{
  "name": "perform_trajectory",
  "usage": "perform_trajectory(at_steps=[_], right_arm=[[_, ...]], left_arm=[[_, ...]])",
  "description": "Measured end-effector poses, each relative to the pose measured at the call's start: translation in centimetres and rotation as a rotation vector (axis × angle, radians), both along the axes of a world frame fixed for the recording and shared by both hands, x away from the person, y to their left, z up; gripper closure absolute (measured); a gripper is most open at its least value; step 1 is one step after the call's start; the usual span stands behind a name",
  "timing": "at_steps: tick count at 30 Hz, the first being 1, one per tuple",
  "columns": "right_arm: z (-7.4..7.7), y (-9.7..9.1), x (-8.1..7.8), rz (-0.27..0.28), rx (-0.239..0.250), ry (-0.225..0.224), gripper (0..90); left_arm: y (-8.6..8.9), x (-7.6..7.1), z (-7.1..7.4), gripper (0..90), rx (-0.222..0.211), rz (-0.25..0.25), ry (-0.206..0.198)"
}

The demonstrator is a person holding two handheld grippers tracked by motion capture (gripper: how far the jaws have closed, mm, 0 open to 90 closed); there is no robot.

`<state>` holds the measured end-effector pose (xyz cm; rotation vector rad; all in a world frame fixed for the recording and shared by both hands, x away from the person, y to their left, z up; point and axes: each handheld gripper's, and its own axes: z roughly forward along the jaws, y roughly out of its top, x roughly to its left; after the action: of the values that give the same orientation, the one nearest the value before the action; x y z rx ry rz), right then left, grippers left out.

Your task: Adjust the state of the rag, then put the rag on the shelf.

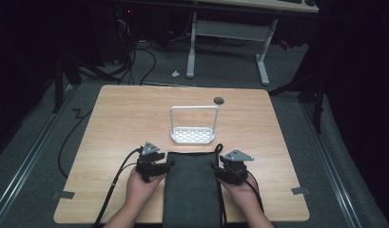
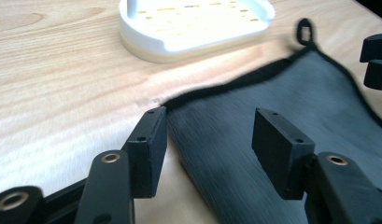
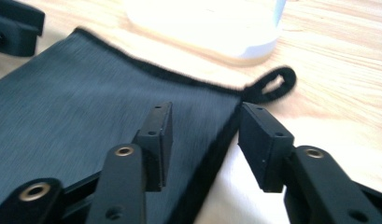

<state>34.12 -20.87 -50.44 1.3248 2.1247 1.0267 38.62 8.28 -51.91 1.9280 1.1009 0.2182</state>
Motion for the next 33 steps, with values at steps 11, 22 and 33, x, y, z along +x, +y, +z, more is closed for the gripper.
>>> perform_trajectory(at_steps=[11, 22, 33], right_arm=[[-2.3, 1.4, 3.2, -0.013, -0.031, 0.101, 40.1], [-2.6, 1.9, 2.4, 0.021, 0.013, 0.074, 75.2], [-1.9, 1.7, 1.5, 0.028, 0.017, 0.012, 78.0]], left_arm=[[-1.2, -0.1, -1.3, 51.0, 0.035, 0.025, 0.018], [-0.8, -0.4, -1.7, 79.3, -0.006, 0.002, 0.03], [-1.0, -1.2, -1.2, 82.4, -0.027, 0.012, -0.04]])
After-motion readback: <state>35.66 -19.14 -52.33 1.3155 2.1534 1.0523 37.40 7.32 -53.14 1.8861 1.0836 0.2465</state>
